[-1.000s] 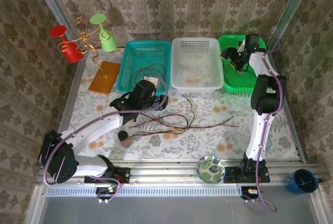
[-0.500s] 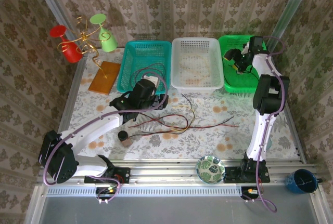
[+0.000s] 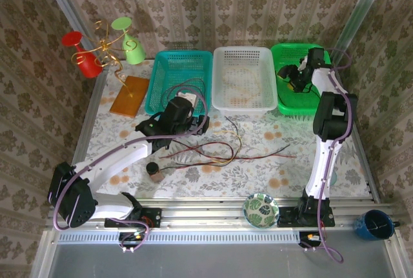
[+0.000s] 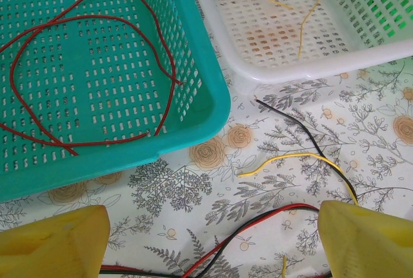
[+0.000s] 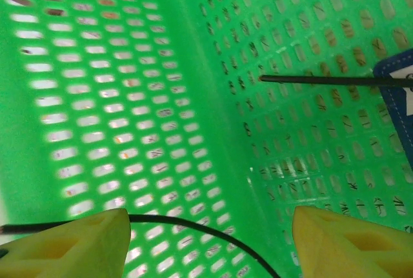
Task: Untangle the cables
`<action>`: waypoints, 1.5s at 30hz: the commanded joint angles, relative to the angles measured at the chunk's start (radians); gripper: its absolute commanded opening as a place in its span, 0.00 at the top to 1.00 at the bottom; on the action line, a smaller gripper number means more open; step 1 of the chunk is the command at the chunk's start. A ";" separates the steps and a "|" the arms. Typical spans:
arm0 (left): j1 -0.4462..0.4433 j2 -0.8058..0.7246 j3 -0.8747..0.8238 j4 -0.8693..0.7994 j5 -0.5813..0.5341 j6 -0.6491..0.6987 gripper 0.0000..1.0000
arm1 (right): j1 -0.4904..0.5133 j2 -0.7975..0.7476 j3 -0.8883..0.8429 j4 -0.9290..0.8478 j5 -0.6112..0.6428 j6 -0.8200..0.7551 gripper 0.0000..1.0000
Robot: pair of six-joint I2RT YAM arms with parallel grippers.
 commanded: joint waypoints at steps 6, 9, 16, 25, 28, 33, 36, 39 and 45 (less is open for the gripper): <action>0.001 0.005 0.026 -0.008 0.008 -0.005 0.15 | 0.000 0.069 0.101 -0.077 -0.005 -0.006 0.32; 0.001 0.005 0.023 -0.008 0.008 -0.007 0.15 | 0.000 0.086 0.135 -0.093 0.004 0.002 0.32; 0.000 0.005 0.023 -0.007 0.008 -0.009 0.15 | 0.000 0.139 0.230 -0.159 0.048 0.011 0.31; -0.007 -0.022 0.007 -0.012 -0.004 -0.019 0.15 | 0.000 0.170 0.289 -0.218 0.056 -0.005 0.31; -0.010 -0.034 0.003 -0.016 -0.008 -0.019 0.15 | -0.002 0.141 0.277 -0.219 0.053 -0.012 0.30; -0.013 -0.063 -0.003 -0.029 -0.021 -0.016 0.15 | -0.025 0.072 0.204 -0.185 0.014 -0.015 0.30; -0.013 -0.077 -0.013 -0.029 -0.024 -0.016 0.15 | -0.030 0.037 0.156 -0.171 -0.018 -0.028 0.30; -0.012 -0.076 -0.016 -0.026 -0.024 -0.017 0.15 | -0.030 0.024 0.137 -0.178 -0.049 -0.041 0.30; -0.017 -0.064 -0.007 -0.022 -0.021 -0.018 0.15 | -0.027 0.043 0.144 -0.169 -0.079 -0.032 0.30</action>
